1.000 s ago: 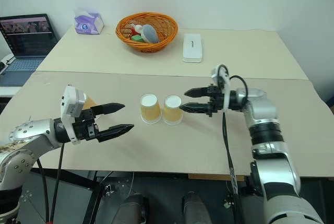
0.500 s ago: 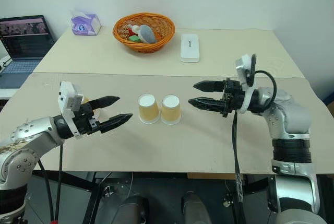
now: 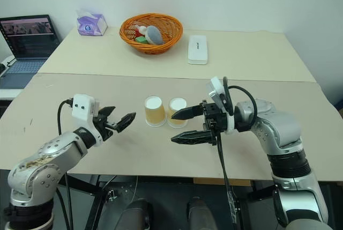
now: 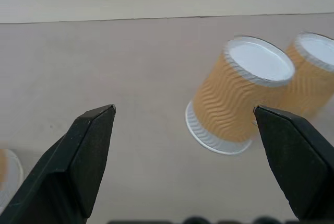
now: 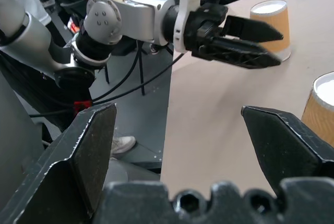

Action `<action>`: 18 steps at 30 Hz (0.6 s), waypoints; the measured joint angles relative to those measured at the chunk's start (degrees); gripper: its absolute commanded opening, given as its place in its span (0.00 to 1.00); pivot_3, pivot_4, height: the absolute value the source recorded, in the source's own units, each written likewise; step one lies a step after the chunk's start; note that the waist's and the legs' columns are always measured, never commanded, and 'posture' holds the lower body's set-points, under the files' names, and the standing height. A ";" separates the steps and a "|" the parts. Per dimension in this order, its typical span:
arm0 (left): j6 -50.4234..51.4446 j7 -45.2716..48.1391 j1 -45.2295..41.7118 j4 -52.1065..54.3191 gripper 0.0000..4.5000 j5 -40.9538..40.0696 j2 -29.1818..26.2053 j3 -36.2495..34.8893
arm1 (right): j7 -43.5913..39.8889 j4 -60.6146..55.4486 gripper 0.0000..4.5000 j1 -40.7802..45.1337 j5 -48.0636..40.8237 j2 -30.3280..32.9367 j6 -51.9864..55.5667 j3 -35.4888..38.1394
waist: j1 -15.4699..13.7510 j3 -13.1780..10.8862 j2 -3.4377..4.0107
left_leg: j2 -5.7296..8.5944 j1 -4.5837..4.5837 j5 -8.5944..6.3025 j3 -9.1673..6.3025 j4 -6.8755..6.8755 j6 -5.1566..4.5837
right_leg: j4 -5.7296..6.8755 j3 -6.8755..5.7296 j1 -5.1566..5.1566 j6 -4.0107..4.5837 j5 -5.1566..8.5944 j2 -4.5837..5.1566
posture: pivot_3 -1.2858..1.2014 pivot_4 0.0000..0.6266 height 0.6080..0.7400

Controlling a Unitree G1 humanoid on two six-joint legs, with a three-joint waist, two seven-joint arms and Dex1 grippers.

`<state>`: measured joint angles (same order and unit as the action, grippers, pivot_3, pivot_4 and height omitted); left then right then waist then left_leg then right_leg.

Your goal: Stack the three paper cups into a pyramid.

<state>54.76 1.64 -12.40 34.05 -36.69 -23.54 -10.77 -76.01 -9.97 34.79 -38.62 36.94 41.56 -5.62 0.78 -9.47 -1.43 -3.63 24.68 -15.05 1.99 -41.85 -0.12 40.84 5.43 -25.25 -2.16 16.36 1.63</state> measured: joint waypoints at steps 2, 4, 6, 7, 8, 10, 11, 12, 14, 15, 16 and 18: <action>1.15 -2.81 -0.25 0.19 1.00 0.80 2.24 -0.07 | -0.25 1.66 0.99 -0.01 0.63 -0.16 -1.10 -0.33 | 0.00 0.00 -0.01 | 0.01 0.03 0.00 0.00 0.00 0.00 | -0.03 0.00 -0.01 0.00 -0.01 0.02 | 0.52 0.24 0.50; 1.78 -4.20 -0.04 0.29 1.00 1.38 3.10 0.06 | -0.30 2.62 0.99 -0.01 1.53 -0.24 -2.41 -0.37 | 0.00 -0.01 -0.02 | 0.01 0.03 0.00 -0.01 0.00 0.00 | -0.03 0.00 -0.02 0.00 -0.01 0.02 | 0.52 0.24 0.50; 2.44 -5.08 0.47 0.75 1.00 2.42 3.25 0.16 | 0.68 3.96 0.99 0.04 3.01 -0.88 -4.48 -0.37 | 0.12 0.00 -0.02 | 0.00 -0.01 0.00 -0.01 0.00 0.00 | -0.02 0.00 0.01 0.00 -0.01 0.01 | 0.52 0.24 0.50; 2.75 -5.22 0.78 1.10 1.00 2.61 3.42 0.23 | 0.98 4.44 0.99 0.04 3.60 -0.93 -4.95 -0.37 | 0.13 -0.01 -0.02 | 0.01 0.00 0.00 -0.01 0.01 0.00 | -0.02 0.00 0.00 0.00 -0.02 0.01 | 0.52 0.24 0.50; 2.95 -5.28 1.23 1.32 1.00 2.63 3.67 0.35 | 1.12 5.02 0.99 0.04 3.81 -0.81 -5.34 -0.29 | 0.10 0.00 -0.02 | 0.01 0.00 0.00 -0.01 0.00 0.00 | -0.02 -0.01 0.00 0.00 -0.02 0.02 | 0.52 0.24 0.50; 3.04 -5.27 1.53 1.33 1.00 2.78 4.08 0.38 | 1.17 5.45 0.99 0.04 4.03 0.24 -6.43 0.57 | 0.06 -0.01 -0.02 | 0.02 0.01 0.00 -0.01 0.00 0.00 | -0.02 -0.01 0.00 -0.01 -0.02 0.02 | 0.52 0.24 0.50; 3.04 -5.25 1.53 1.34 1.00 2.94 4.07 0.34 | 1.42 5.75 0.99 0.04 4.39 0.78 -7.14 1.32 | -0.03 -0.01 -0.02 | 0.04 0.02 0.00 -0.01 0.00 0.00 | -0.02 -0.01 0.00 -0.01 -0.02 0.03 | 0.52 0.24 0.50; 3.04 -5.25 1.54 1.35 1.00 3.18 4.05 0.23 | 2.28 6.28 0.99 0.04 5.22 1.29 -8.73 2.80 | -0.10 -0.01 -0.03 | 0.05 0.02 0.00 -0.01 0.00 0.00 | -0.03 -0.01 0.01 -0.01 -0.02 0.05 | 0.52 0.24 0.50; 3.04 -5.10 1.53 1.35 1.00 3.38 4.05 0.21 | 4.12 7.35 0.99 0.17 6.36 1.43 -10.50 4.51 | -0.03 -0.01 -0.03 | 0.07 0.02 0.00 -0.01 0.00 0.00 | -0.03 0.00 0.01 -0.02 -0.02 0.06 | 0.52 0.24 0.50; 3.04 -5.05 1.53 1.34 1.00 3.42 4.05 0.21 | 4.62 7.64 0.99 0.18 6.56 1.49 -10.99 4.74 | -0.02 -0.01 -0.03 | 0.07 0.02 0.00 -0.01 0.00 0.00 | -0.03 0.00 0.01 -0.02 -0.02 0.06 | 0.52 0.24 0.50; 3.04 -4.95 1.51 1.34 1.00 3.58 4.06 0.23 | 5.15 7.80 0.99 0.14 6.70 1.55 -11.16 4.93 | -0.01 -0.01 -0.03 | 0.07 0.02 0.00 -0.01 0.00 0.00 | -0.03 0.00 0.01 -0.02 -0.02 0.06 | 0.52 0.24 0.50; 3.01 -4.69 1.35 1.27 1.00 3.92 4.15 0.37 | 5.90 7.16 0.99 -0.61 6.24 2.34 -11.09 6.29 | -0.01 -0.01 -0.03 | 0.06 0.02 0.00 -0.01 0.01 0.00 | -0.03 -0.01 0.00 -0.02 -0.02 0.05 | 0.52 0.24 0.50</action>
<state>57.77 -3.05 -11.05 35.32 -32.77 -19.39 -10.40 -70.11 -2.81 34.18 -32.38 39.28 30.47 0.66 0.78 -9.48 -1.46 -3.57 24.70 -15.05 1.98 -41.85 -0.12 40.81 5.43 -25.25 -2.17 16.34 1.69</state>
